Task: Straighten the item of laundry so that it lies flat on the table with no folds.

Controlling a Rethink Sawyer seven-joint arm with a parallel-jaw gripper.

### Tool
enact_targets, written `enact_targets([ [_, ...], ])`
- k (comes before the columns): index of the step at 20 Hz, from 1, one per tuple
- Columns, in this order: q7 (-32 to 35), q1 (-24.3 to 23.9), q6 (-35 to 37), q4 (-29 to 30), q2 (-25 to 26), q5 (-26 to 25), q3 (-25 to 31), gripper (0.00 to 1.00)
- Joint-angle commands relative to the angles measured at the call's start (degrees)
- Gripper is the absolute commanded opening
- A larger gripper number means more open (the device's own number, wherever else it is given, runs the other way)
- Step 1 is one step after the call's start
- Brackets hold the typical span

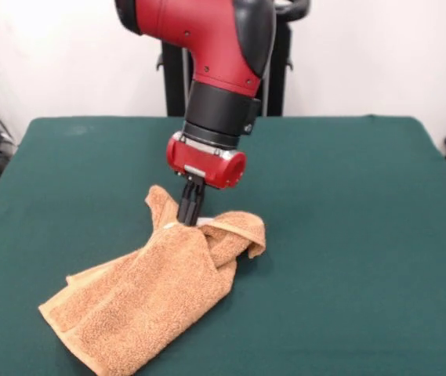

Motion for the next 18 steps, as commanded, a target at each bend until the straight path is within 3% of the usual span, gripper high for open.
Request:
enact_targets([
  [1,-6.0,-8.5,14.4,0.9,-4.9,-9.7,10.8,0.00],
  [7,-5.1,-8.4,22.3,1.3,-12.0,-9.6,11.0,0.00],
  [12,-5.2,-10.4,29.0,1.1,-16.9,-9.2,14.5,0.00],
  [18,-2.7,-10.4,29.5,0.3,-16.3,-8.9,15.2,0.00],
])
